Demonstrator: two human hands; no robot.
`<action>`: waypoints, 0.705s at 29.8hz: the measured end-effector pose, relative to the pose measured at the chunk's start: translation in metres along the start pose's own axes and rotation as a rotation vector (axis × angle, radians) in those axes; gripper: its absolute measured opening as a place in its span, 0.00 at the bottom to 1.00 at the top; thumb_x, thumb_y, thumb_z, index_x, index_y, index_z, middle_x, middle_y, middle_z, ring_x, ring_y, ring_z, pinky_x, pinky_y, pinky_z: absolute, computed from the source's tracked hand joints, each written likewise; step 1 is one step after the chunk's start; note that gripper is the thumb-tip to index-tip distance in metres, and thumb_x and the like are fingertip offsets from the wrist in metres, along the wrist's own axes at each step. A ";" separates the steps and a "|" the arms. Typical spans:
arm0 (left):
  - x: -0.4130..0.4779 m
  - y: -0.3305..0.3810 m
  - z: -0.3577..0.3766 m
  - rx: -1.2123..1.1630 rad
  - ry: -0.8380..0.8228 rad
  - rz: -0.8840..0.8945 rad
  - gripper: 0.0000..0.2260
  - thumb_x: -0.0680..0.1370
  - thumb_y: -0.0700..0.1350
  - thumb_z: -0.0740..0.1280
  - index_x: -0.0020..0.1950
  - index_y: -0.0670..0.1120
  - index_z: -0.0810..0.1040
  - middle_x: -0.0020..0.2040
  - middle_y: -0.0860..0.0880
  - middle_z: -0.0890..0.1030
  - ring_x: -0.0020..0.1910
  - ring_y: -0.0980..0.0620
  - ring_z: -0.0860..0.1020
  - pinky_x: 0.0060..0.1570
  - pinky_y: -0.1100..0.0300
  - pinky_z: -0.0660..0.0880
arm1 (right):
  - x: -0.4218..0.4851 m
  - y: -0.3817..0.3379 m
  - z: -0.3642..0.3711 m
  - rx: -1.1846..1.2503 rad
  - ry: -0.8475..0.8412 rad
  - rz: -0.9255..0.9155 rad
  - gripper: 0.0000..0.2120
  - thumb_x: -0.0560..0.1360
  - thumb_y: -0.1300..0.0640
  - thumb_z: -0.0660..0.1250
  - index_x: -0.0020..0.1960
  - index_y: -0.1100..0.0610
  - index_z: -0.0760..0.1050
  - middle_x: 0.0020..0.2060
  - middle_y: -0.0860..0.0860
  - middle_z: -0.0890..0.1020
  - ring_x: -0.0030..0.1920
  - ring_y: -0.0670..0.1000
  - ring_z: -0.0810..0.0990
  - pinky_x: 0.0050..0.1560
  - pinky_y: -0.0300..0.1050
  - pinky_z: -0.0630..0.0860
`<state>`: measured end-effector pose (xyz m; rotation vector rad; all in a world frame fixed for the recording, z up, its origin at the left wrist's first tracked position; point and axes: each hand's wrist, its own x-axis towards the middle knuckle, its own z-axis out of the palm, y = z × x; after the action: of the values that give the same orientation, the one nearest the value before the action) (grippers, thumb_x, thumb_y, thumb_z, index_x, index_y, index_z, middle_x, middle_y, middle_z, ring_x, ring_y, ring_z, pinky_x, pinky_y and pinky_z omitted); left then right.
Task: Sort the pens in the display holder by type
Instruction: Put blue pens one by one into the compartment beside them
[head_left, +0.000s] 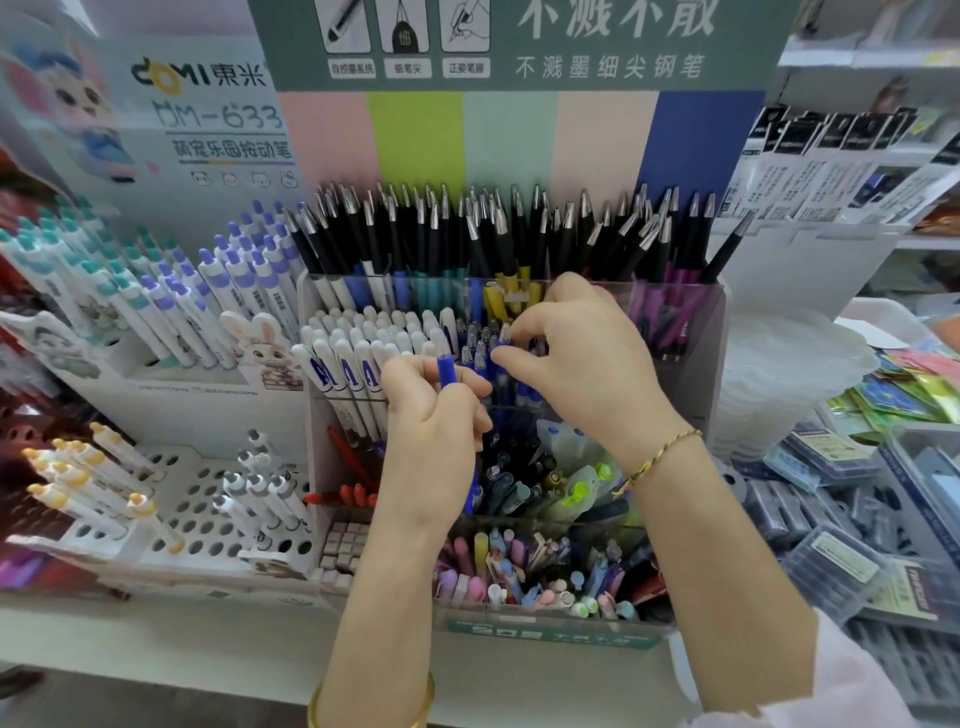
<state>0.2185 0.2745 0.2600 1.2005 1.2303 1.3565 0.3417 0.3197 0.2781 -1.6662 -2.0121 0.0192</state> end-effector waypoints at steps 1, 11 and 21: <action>0.000 0.000 0.000 0.012 -0.003 0.002 0.11 0.75 0.30 0.56 0.45 0.48 0.65 0.43 0.46 0.74 0.38 0.51 0.72 0.39 0.56 0.70 | 0.002 0.000 -0.003 -0.013 -0.023 -0.012 0.12 0.75 0.46 0.66 0.48 0.53 0.82 0.44 0.50 0.68 0.50 0.52 0.69 0.41 0.44 0.66; 0.002 -0.005 0.001 0.156 0.036 0.026 0.10 0.76 0.35 0.61 0.46 0.50 0.67 0.48 0.44 0.76 0.41 0.51 0.74 0.42 0.56 0.72 | 0.004 0.000 0.001 0.145 0.120 0.006 0.07 0.72 0.56 0.64 0.42 0.58 0.79 0.41 0.50 0.70 0.47 0.52 0.70 0.39 0.45 0.67; 0.005 -0.009 0.004 0.230 0.031 0.023 0.12 0.77 0.35 0.61 0.49 0.53 0.68 0.49 0.51 0.78 0.46 0.53 0.77 0.44 0.65 0.73 | 0.003 0.002 -0.003 -0.084 -0.162 -0.055 0.10 0.74 0.51 0.64 0.50 0.56 0.80 0.44 0.51 0.67 0.47 0.51 0.63 0.43 0.45 0.65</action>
<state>0.2223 0.2808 0.2518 1.3593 1.4284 1.2797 0.3442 0.3219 0.2813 -1.7078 -2.2062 0.0522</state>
